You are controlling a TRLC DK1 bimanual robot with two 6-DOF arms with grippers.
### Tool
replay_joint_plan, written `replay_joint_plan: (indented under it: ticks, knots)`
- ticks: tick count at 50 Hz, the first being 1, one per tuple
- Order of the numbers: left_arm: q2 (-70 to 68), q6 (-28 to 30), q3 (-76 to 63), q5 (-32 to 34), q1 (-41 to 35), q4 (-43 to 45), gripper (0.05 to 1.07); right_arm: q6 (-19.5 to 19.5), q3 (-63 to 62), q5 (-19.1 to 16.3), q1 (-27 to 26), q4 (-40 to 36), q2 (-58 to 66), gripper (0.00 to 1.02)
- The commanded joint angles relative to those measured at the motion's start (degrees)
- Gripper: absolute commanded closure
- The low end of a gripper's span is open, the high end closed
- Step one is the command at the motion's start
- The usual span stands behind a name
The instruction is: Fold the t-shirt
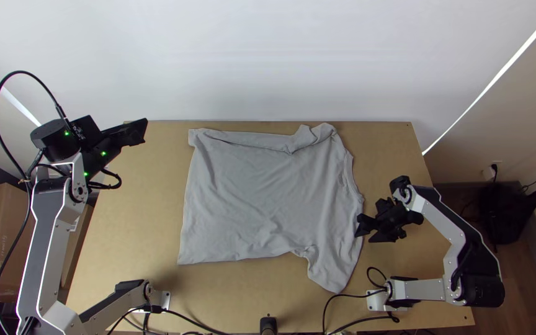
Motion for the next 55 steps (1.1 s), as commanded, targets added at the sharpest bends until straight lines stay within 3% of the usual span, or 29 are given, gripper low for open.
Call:
replay_joint_plan:
  ticks: [1,3,7,12,13,18,26,35,44,55]
  knots:
    - [-0.6,0.0,-0.8,0.7,0.4,0.1,0.1,0.5,-2.1,-0.6,1.6,0.9,1.3,0.34]
    - [-0.5,0.4,-0.9,0.7,0.4,0.1,0.1,0.6,-2.4,-0.6,2.1,1.7,1.4,0.41]
    - [-0.1,2.0,-1.1,0.8,0.5,-1.2,0.1,0.7,-3.4,-0.6,3.2,4.9,0.6,0.66]
    - [0.3,8.4,-0.7,1.1,0.4,-7.3,0.1,0.6,-4.5,0.5,4.2,8.2,-1.2,0.98]
    - [0.4,9.9,-0.6,1.2,0.3,-9.0,0.1,0.7,-4.6,0.9,4.3,8.5,-1.5,1.0]
    - [0.7,18.9,-0.6,2.4,0.3,-18.0,0.1,0.6,-4.7,1.3,4.3,8.6,-2.1,1.0]
    - [0.4,39.6,-2.9,2.9,-0.1,-38.2,0.1,0.6,-4.6,1.4,3.9,8.5,-2.6,1.0]
    - [2.0,56.3,-5.9,1.0,0.7,-57.6,0.1,0.6,-4.5,1.4,4.1,8.4,-2.8,1.0]
    - [0.6,62.1,-15.5,-12.6,-2.1,-61.9,0.1,0.9,-4.2,1.3,4.5,8.4,-2.8,1.0]
    - [-0.2,61.9,-22.4,-13.8,-6.9,-61.2,0.11,1.9,-3.7,1.3,5.4,8.4,-2.9,1.0]
